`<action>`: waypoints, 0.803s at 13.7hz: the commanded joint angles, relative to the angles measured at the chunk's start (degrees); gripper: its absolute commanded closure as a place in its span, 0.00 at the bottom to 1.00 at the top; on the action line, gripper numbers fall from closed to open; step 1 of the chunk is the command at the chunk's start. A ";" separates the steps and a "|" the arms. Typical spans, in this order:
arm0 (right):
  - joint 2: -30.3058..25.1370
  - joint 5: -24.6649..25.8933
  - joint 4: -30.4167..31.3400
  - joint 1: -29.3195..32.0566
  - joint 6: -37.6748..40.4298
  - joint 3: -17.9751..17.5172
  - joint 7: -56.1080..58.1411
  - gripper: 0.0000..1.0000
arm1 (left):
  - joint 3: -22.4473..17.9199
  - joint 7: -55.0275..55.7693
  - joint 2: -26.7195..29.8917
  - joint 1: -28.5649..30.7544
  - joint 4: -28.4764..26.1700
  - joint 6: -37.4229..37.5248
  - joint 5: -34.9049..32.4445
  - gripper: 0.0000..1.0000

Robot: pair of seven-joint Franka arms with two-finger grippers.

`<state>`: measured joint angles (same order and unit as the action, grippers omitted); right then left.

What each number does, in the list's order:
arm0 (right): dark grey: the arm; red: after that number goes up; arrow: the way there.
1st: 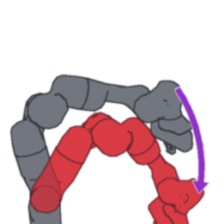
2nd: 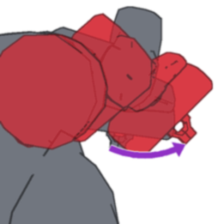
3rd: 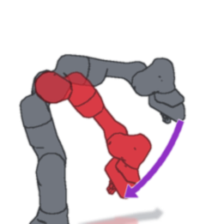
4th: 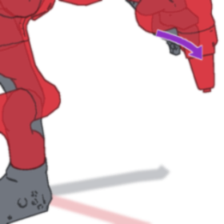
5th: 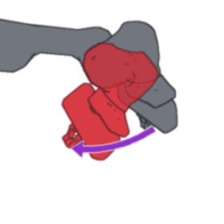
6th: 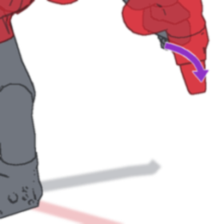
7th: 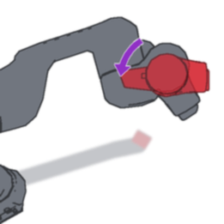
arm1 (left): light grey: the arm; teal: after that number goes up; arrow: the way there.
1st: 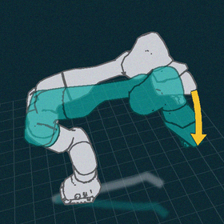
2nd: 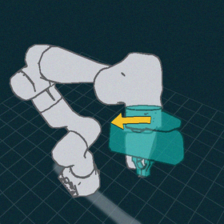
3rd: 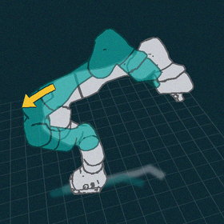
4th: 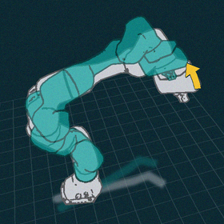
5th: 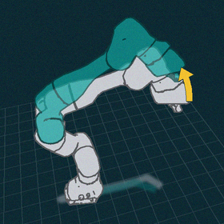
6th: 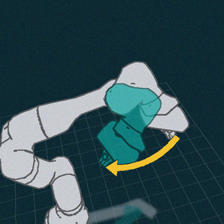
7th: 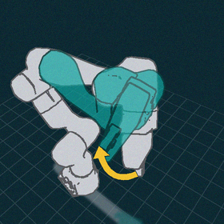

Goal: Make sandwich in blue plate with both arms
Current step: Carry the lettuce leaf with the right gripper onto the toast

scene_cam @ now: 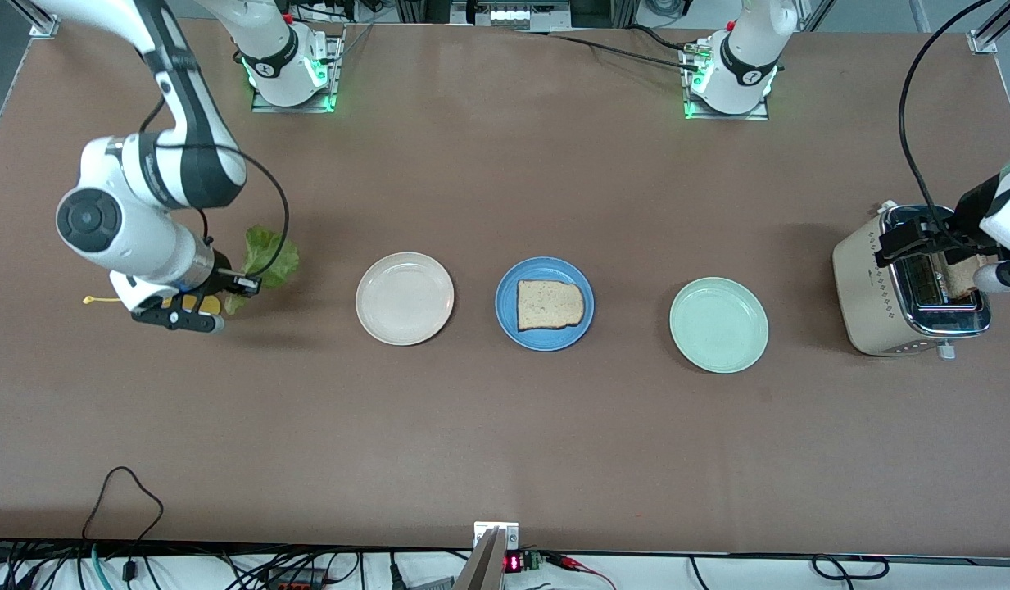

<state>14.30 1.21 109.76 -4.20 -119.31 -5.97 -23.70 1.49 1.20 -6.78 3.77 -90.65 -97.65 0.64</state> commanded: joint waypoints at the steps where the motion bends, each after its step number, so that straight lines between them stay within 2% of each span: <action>1: -1.38 -1.38 0.46 -0.19 0.14 -6.13 -15.17 1.00 | -0.26 -1.19 2.83 0.00 -3.21 -1.23 0.68 0.00; 2: -0.86 -1.47 0.02 -0.54 -0.39 -8.50 -21.50 1.00 | -0.35 -1.29 2.83 0.18 -3.21 -0.96 0.68 0.00; 3: 0.02 -1.56 -0.85 -2.20 -1.27 -9.14 -26.96 1.00 | -0.35 -1.29 2.83 0.53 -3.13 -0.70 0.77 0.00; 8: 7.74 -7.53 -4.98 -11.25 -10.39 -9.05 -48.07 1.00 | -0.35 -1.29 1.60 0.53 -2.77 -0.70 0.68 0.00; 11: 16.08 -7.45 -10.16 -17.66 -18.29 -8.71 -60.89 1.00 | -0.18 -1.29 0.81 0.36 -2.68 -0.96 0.68 0.00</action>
<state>24.01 -5.78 105.17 -17.94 -134.20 -15.44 -77.37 1.37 1.14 -5.86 4.21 -92.99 -97.95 0.64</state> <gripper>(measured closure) 0.947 0.000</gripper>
